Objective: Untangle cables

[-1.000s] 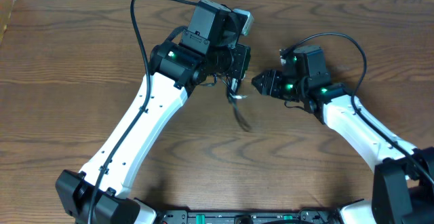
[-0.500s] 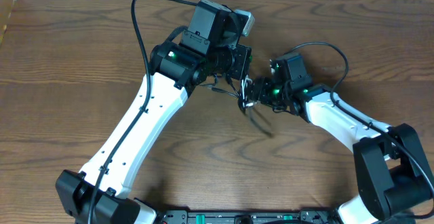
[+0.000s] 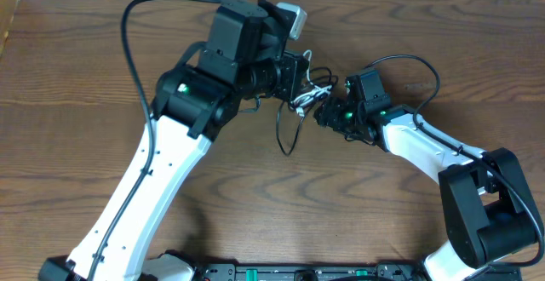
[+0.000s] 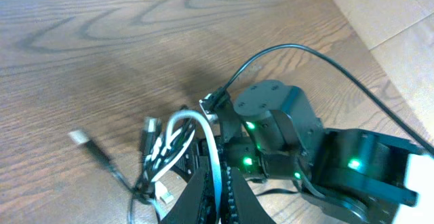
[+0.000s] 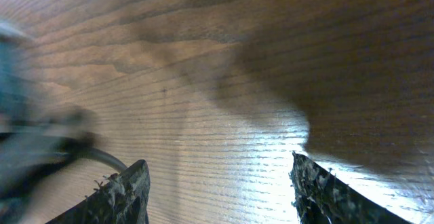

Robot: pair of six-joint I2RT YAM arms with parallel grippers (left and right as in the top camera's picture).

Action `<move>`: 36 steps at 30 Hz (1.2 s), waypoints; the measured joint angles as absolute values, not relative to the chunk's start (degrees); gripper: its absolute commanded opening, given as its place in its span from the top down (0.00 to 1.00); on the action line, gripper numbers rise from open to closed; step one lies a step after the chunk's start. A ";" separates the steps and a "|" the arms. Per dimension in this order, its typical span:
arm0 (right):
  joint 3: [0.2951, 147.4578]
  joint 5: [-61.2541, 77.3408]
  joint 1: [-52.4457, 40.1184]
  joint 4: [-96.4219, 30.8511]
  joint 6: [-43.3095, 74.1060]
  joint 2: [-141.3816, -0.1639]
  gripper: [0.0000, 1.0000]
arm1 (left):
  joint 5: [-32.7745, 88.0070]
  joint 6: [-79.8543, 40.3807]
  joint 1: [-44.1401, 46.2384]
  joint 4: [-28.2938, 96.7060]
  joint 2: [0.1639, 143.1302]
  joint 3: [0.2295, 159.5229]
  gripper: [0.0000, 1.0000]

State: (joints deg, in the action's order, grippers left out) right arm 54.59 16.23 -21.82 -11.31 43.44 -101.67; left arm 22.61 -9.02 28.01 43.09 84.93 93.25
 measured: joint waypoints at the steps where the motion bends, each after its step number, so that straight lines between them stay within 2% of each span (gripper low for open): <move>1: 54.59 16.12 -21.80 -11.81 43.44 -101.67 0.37 | 22.61 -9.08 28.01 43.13 84.64 93.25 0.92; 9: 54.59 15.79 -19.84 -15.59 41.30 -101.69 0.41 | 22.61 -9.23 28.01 43.31 84.53 93.25 0.93; 19: 54.59 28.25 -15.66 -11.68 32.47 -101.30 0.42 | 22.61 -10.70 28.03 47.94 86.00 93.21 0.92; 36: 54.59 30.55 -12.78 -17.12 27.90 -97.32 0.39 | 18.46 -9.65 28.03 52.60 106.26 89.69 0.93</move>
